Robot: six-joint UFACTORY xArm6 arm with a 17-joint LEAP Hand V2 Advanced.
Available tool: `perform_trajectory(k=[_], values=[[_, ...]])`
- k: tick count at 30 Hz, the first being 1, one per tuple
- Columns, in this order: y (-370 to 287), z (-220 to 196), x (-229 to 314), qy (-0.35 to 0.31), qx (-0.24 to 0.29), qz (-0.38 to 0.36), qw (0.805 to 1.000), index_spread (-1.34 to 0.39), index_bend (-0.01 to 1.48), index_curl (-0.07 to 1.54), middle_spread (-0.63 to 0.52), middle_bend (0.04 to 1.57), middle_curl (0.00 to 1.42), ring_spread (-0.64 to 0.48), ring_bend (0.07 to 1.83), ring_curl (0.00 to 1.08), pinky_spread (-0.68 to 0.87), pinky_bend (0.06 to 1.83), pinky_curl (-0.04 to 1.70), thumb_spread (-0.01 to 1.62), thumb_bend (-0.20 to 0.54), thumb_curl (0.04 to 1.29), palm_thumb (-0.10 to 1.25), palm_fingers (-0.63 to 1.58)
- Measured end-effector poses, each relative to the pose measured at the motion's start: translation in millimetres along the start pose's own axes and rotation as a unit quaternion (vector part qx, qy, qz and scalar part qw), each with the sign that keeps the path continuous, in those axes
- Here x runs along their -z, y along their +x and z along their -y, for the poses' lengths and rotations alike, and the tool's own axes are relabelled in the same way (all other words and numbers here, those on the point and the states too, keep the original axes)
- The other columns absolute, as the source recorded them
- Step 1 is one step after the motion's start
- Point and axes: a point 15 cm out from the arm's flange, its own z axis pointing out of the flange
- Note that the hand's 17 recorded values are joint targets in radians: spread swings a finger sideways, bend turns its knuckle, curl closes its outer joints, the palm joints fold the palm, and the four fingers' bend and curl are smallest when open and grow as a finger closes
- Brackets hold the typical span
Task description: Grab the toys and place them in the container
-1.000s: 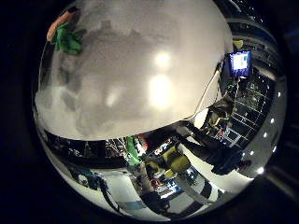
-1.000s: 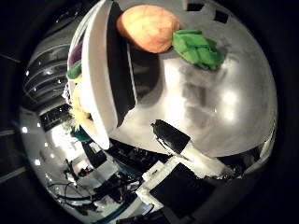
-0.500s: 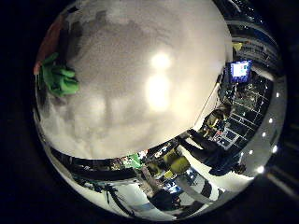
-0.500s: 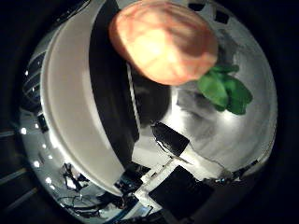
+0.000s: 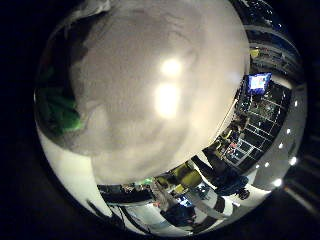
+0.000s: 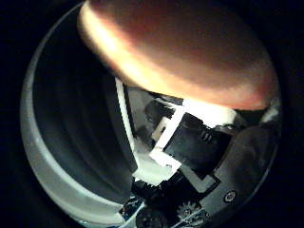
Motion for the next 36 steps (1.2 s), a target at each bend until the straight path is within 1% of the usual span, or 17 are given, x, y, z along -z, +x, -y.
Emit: perform_trajectory(k=[1,2,3,4,5,8,10,14,21,25,28,33,36], values=[[5,8,10,0.021,-0.002,-0.001,1.0,-0.4,0.63,0.51,-0.25,0.88,0.7,-0.28,1.09,0.5,-0.3,1.0,0.44,1.09,-0.004,0.34,0.75,1.16],[13,14,19,0.042,-0.003,-0.003,0.999,-0.4,0.73,0.57,-0.26,0.92,0.73,-0.28,1.14,0.53,-0.3,1.05,0.48,1.09,-0.001,0.34,0.78,1.19],[20,16,25,0.055,-0.004,-0.007,0.998,-0.39,0.84,0.64,-0.26,0.99,0.78,-0.28,1.2,0.57,-0.29,1.11,0.53,1.1,-0.004,0.34,0.81,1.13],[25,16,29,0.065,-0.005,-0.009,0.998,-0.39,0.9,0.67,-0.26,1.02,0.81,-0.28,1.23,0.59,-0.29,1.15,0.55,1.1,-0.005,0.34,0.83,1.11],[30,15,34,0.076,-0.005,-0.011,0.997,-0.38,0.95,0.7,-0.27,1.04,0.82,-0.28,1.25,0.61,-0.28,1.17,0.58,1.11,-0.002,0.35,0.85,1.12],[46,19,58,0.106,-0.01,-0.019,0.994,-0.34,1.06,0.78,-0.26,1.11,0.88,-0.28,1.31,0.66,-0.26,1.23,0.66,1.12,-0.003,0.37,0.91,1.06],[55,20,71,0.116,-0.012,-0.024,0.993,-0.32,1.1,0.82,-0.26,1.16,0.92,-0.27,1.34,0.7,-0.25,1.25,0.73,1.12,-0.001,0.39,0.97,1.02],[75,21,108,0.138,-0.014,-0.04,0.989,-0.29,1.15,0.85,-0.24,1.2,0.95,-0.26,1.38,0.74,-0.23,1.27,0.83,1.11,-0.011,0.42,1.01,0.98],[87,-13,174,0.129,-0.016,-0.063,0.99,-0.26,1.19,0.87,-0.22,1.24,0.97,-0.25,1.4,0.78,-0.23,1.23,0.97,1.1,-0.013,0.46,1.03,0.95],[61,-26,201,0.132,0.01,-0.066,0.989,-0.26,1.19,0.88,-0.22,1.25,0.98,-0.25,1.39,0.8,-0.23,1.21,1.03,1.1,-0.011,0.47,1.03,0.94],[19,-33,213,0.137,0.045,-0.061,0.988,-0.25,1.19,0.88,-0.21,1.25,0.97,-0.25,1.39,0.81,-0.24,1.18,1.08,1.11,-0.014,0.47,1.03,0.94],[-65,-54,214,0.127,0.095,-0.049,0.986,-0.25,1.19,0.88,-0.21,1.25,0.97,-0.25,1.38,0.82,-0.24,1.15,1.12,1.11,-0.015,0.48,1.03,0.95],[-110,-66,210,0.126,0.116,-0.042,0.984,-0.25,1.19,0.88,-0.21,1.25,0.97,-0.25,1.37,0.82,-0.25,1.14,1.15,1.13,-0.02,0.48,1.0,0.95]])
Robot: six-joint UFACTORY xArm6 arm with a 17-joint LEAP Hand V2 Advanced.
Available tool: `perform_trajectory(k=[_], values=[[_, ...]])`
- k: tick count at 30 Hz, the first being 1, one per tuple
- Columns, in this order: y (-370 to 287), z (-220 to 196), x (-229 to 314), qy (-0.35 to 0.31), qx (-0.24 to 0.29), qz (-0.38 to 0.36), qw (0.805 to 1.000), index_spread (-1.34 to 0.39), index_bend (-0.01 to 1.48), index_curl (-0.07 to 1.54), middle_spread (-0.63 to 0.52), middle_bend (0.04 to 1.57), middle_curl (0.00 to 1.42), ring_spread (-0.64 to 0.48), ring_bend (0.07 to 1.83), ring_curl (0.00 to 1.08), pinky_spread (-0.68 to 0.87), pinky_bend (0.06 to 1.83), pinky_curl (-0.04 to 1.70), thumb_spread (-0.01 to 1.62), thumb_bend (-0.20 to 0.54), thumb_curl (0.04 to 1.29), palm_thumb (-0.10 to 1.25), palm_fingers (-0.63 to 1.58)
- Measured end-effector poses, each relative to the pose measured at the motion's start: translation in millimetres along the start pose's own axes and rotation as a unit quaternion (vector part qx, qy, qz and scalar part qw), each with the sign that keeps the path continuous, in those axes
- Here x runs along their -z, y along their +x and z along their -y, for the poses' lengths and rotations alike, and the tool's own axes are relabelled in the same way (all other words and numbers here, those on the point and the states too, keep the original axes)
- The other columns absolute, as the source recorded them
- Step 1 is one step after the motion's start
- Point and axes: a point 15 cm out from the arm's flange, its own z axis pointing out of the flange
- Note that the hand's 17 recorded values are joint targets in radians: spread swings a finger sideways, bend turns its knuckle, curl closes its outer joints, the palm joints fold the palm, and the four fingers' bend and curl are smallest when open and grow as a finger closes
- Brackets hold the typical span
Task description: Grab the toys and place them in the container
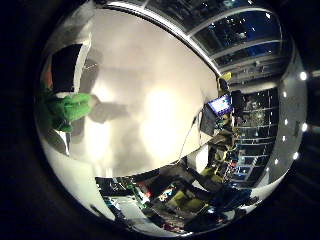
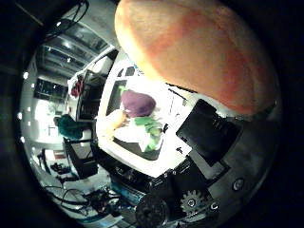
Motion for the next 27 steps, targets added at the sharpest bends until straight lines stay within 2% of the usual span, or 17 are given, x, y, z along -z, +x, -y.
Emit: perform_trajectory(k=[4,8,9,10,11,13,14,17,19,21,27], values=[[-42,-7,-14,-0.015,0.018,0.006,1.0,-0.25,1.16,0.87,-0.21,1.24,0.96,-0.25,1.36,0.82,-0.25,1.11,1.15,1.14,-0.028,0.46,0.95,0.95],[-61,-13,-28,-0.03,0.032,0.007,0.999,-0.28,1.03,0.83,-0.2,1.2,0.91,-0.25,1.3,0.77,-0.3,1.02,1.08,1.15,-0.026,0.44,0.9,0.96],[-64,-15,-30,-0.031,0.037,0.007,0.999,-0.29,0.89,0.79,-0.2,1.14,0.88,-0.26,1.27,0.75,-0.32,0.97,1.06,1.14,-0.036,0.44,0.88,0.72],[-68,-16,-30,-0.032,0.042,0.007,0.999,-0.29,0.84,0.8,-0.2,1.11,0.88,-0.26,1.29,0.76,-0.33,0.98,1.07,1.13,-0.037,0.43,0.87,0.63],[-71,-17,-32,-0.033,0.049,0.007,0.998,-0.34,0.71,0.77,-0.2,1.0,0.84,-0.26,1.23,0.75,-0.33,0.94,1.05,1.13,-0.035,0.43,0.85,0.27],[-75,-19,-37,-0.039,0.064,0.005,0.997,-0.44,0.6,0.63,-0.15,0.71,0.69,-0.18,0.98,0.63,-0.18,0.85,0.98,1.12,-0.029,0.42,0.81,-0.05],[-77,-21,-40,-0.042,0.073,0.005,0.996,-0.48,0.5,0.53,-0.09,0.52,0.59,-0.06,0.79,0.53,-0.03,0.83,0.93,1.11,-0.027,0.41,0.8,-0.2],[-85,-24,-46,-0.062,0.098,0.023,0.993,-0.5,0.32,0.43,0.0,0.31,0.47,0.11,0.59,0.41,0.23,0.75,0.83,1.07,-0.027,0.41,0.78,-0.15],[-91,-26,-48,-0.051,0.107,0.008,0.993,-0.51,0.21,0.38,0.05,0.21,0.42,0.19,0.49,0.36,0.37,0.69,0.75,1.06,-0.025,0.4,0.77,-0.11],[-93,-26,-48,-0.05,0.111,0.009,0.992,-0.52,0.16,0.35,0.08,0.16,0.38,0.23,0.45,0.33,0.45,0.66,0.69,1.04,-0.026,0.4,0.76,-0.09],[-90,-26,-41,-0.046,0.118,0.009,0.992,-0.52,0.15,0.29,0.12,0.15,0.3,0.27,0.41,0.3,0.54,0.66,0.58,1.02,-0.027,0.39,0.74,-0.06]])
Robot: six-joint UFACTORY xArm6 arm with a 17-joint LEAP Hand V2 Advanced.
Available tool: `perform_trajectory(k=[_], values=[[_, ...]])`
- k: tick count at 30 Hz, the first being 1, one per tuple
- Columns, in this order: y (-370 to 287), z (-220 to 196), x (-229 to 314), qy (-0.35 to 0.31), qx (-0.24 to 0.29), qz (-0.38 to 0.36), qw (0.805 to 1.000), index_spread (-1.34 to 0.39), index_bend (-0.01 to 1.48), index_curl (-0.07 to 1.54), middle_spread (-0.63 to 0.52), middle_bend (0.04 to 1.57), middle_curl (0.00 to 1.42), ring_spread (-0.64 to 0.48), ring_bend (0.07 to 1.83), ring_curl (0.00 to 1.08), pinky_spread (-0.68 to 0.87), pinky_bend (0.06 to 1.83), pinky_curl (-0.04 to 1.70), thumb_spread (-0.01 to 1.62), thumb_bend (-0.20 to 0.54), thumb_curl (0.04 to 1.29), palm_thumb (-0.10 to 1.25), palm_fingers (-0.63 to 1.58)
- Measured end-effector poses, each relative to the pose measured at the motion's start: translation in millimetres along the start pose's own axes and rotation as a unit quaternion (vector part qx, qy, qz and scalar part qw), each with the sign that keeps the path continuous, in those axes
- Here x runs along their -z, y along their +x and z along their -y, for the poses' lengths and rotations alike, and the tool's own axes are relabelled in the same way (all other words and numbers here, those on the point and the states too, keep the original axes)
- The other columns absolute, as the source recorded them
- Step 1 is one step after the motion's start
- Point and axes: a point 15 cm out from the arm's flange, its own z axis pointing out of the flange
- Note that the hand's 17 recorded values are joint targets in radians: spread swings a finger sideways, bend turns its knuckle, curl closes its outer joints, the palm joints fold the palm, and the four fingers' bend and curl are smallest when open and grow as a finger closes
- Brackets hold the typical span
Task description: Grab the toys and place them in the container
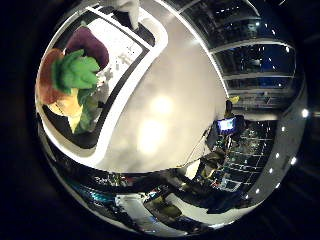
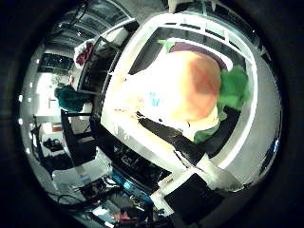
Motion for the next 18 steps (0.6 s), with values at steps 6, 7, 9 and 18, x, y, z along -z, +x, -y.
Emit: perform_trajectory(k=[6,7,9,18], values=[[21,-10,14,-0.01,-0.006,-0.007,1.0,-0.51,0.17,0.28,0.12,0.16,0.26,0.28,0.38,0.28,0.55,0.65,0.51,1.02,-0.027,0.38,0.72,-0.05],[27,-15,17,-0.016,-0.009,-0.009,1.0,-0.5,0.17,0.28,0.12,0.16,0.26,0.28,0.37,0.28,0.55,0.63,0.49,1.02,-0.028,0.38,0.72,-0.05],[45,-25,23,-0.027,-0.02,-0.013,0.999,-0.5,0.17,0.28,0.12,0.16,0.25,0.28,0.35,0.27,0.54,0.62,0.46,1.02,-0.024,0.37,0.72,-0.04],[139,-104,46,-0.118,-0.094,-0.019,0.988,-0.5,0.19,0.31,0.12,0.16,0.24,0.28,0.27,0.25,0.49,0.51,0.37,1.03,-0.022,0.36,0.71,-0.03]])
